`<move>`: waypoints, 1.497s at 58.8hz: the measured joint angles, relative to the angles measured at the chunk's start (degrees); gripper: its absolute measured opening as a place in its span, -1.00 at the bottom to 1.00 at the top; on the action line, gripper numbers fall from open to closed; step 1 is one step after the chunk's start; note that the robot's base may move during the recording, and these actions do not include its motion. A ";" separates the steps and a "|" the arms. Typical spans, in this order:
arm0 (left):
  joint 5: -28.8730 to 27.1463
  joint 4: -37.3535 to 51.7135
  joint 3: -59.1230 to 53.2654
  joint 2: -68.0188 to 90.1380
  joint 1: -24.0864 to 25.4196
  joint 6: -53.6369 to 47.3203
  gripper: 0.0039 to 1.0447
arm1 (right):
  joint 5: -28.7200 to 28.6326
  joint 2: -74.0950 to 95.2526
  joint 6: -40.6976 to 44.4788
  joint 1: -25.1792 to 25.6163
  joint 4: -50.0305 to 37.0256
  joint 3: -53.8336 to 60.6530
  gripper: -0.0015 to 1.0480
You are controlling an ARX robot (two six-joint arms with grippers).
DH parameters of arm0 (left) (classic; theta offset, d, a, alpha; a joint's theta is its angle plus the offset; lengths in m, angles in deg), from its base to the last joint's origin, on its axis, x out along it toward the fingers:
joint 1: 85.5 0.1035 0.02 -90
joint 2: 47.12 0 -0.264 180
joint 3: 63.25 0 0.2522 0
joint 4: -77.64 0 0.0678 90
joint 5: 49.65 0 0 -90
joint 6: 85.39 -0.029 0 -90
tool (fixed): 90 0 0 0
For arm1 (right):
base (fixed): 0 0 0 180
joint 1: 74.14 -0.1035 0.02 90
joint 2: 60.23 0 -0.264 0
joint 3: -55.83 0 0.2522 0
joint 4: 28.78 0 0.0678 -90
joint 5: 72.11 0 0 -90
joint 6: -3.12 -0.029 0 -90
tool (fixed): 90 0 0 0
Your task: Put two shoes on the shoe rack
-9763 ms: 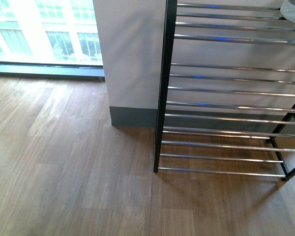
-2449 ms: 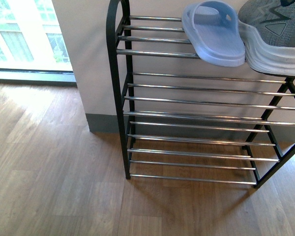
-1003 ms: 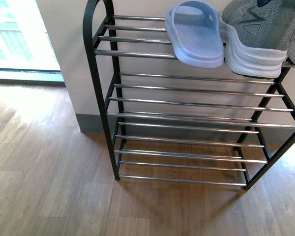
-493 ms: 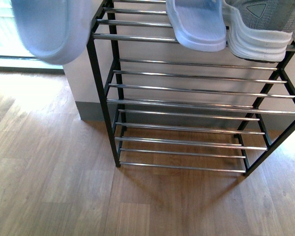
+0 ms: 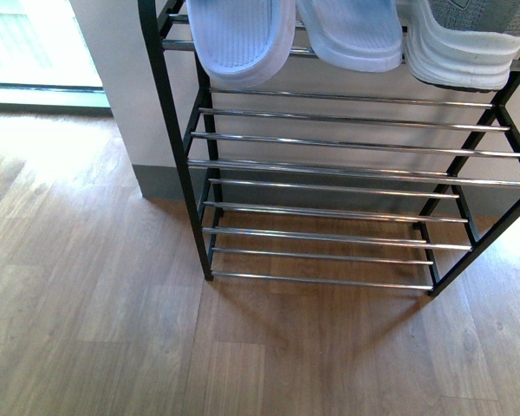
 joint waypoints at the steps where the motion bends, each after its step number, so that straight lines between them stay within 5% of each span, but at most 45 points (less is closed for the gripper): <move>1: 0.00 -0.17 0.50 0.46 0.07 0.11 -0.98 | 0.00 0.00 0.00 0.00 0.00 0.00 0.82; 48: -1.51 -13.33 29.46 21.27 2.64 3.13 -0.97 | 0.00 0.00 0.00 0.00 0.00 0.00 0.82; 70: 0.20 -12.76 26.23 20.20 2.27 -2.34 0.15 | 0.00 0.00 0.00 0.00 0.00 0.00 0.82; 79: -1.42 -7.54 18.47 13.60 1.77 -4.66 0.84 | 0.00 0.00 0.00 0.00 0.00 0.00 0.82; 88: -2.89 -2.89 11.50 6.32 1.09 -5.88 0.83 | 0.00 0.00 0.00 0.00 0.00 0.00 0.82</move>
